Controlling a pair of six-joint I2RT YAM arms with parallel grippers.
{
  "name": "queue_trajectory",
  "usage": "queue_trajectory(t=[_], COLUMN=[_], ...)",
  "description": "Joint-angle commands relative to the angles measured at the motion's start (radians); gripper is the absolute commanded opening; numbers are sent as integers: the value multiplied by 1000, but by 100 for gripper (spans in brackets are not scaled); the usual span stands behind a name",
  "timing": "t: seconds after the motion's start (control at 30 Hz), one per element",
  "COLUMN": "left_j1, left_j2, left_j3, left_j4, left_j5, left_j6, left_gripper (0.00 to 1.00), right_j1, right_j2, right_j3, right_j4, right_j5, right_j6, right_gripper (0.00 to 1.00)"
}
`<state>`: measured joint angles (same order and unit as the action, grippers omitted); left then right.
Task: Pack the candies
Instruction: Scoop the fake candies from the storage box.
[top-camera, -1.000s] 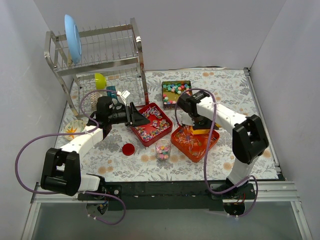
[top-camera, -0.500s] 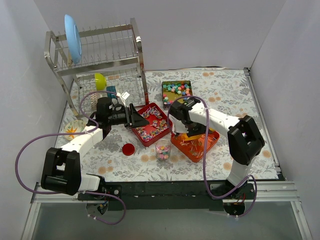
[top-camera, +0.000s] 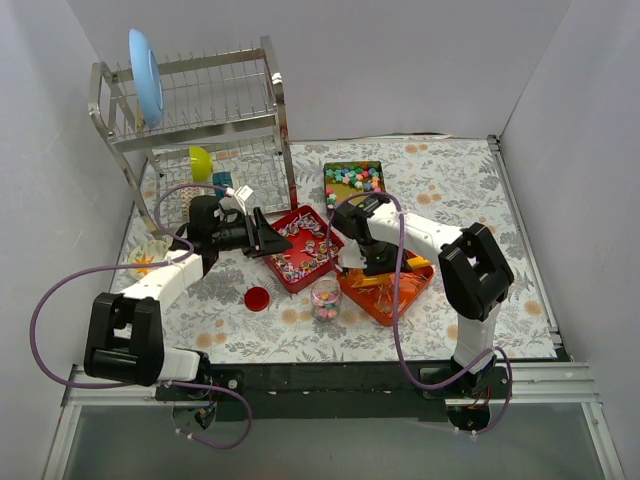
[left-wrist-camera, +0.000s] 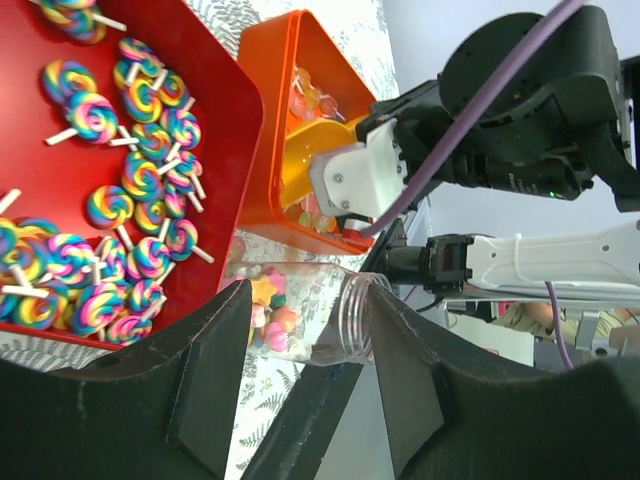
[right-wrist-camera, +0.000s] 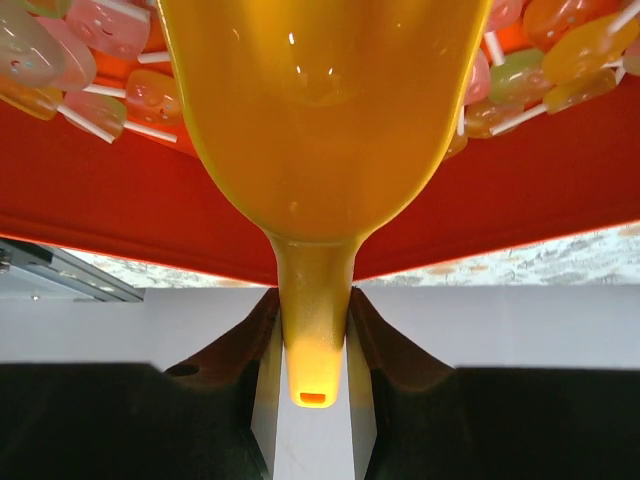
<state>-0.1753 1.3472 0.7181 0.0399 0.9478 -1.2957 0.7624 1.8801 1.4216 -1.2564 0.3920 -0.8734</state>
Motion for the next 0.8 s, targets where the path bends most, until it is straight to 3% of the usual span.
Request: queue_trajectory(t=[0.0, 0.37, 0.77], left_j1=[28, 86, 106], left_j2=[0, 41, 105], left_j3=[50, 150, 245], left_j4=[-32, -146, -221], left_j5=[-9, -4, 43], left_j6=[33, 99, 205], left_gripper=[49, 49, 49], right_j1=[11, -104, -230], right_j2=[11, -87, -222], right_j3=[39, -79, -234], right_j4=[69, 267, 347], right_j5=[-152, -497, -565], right_j6=[-42, -79, -148], right_gripper=[1, 1, 1])
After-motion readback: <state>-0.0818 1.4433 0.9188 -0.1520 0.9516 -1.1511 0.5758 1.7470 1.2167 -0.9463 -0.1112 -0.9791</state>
